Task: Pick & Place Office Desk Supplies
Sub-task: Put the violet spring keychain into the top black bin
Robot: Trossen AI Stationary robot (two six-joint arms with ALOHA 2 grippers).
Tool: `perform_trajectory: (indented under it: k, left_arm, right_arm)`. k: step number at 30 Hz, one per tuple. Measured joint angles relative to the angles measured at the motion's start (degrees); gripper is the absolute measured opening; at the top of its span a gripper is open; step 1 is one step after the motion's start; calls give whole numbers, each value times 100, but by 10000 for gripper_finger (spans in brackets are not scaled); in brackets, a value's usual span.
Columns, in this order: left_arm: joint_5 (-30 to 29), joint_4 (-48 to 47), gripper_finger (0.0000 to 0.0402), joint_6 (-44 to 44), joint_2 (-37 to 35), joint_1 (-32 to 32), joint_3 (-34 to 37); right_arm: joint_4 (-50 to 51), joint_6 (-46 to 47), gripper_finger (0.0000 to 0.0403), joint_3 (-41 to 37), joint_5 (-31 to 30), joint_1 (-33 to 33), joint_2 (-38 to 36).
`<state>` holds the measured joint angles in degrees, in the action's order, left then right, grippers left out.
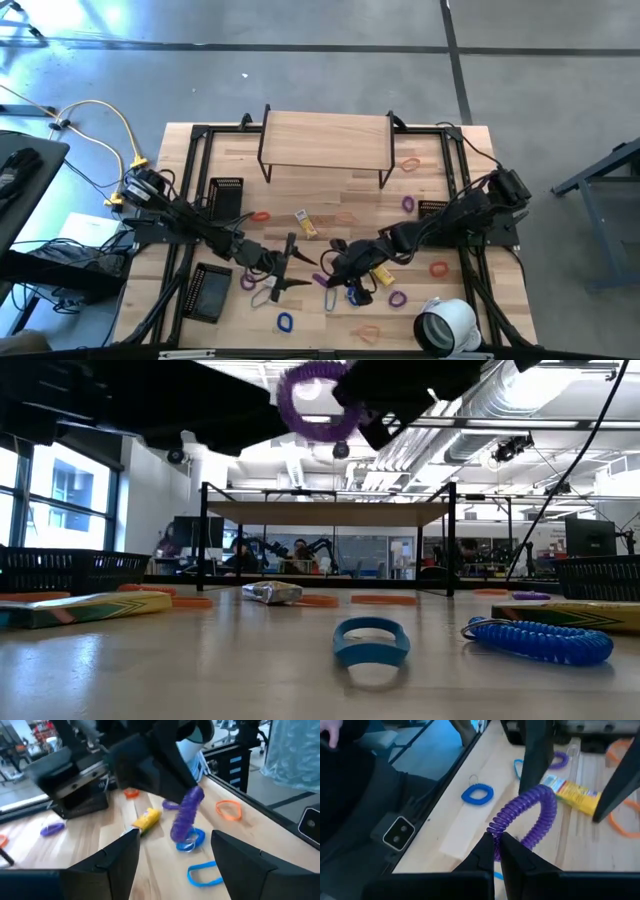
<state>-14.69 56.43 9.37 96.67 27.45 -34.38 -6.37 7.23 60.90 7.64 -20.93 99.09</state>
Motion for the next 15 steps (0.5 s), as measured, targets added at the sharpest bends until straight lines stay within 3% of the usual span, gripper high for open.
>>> perform_trajectory:
  k: [15]
  left_arm:
    - [-21,203,238,137,67,-71,-65]
  right_arm:
    - [1,17,4,0,4,269,0]
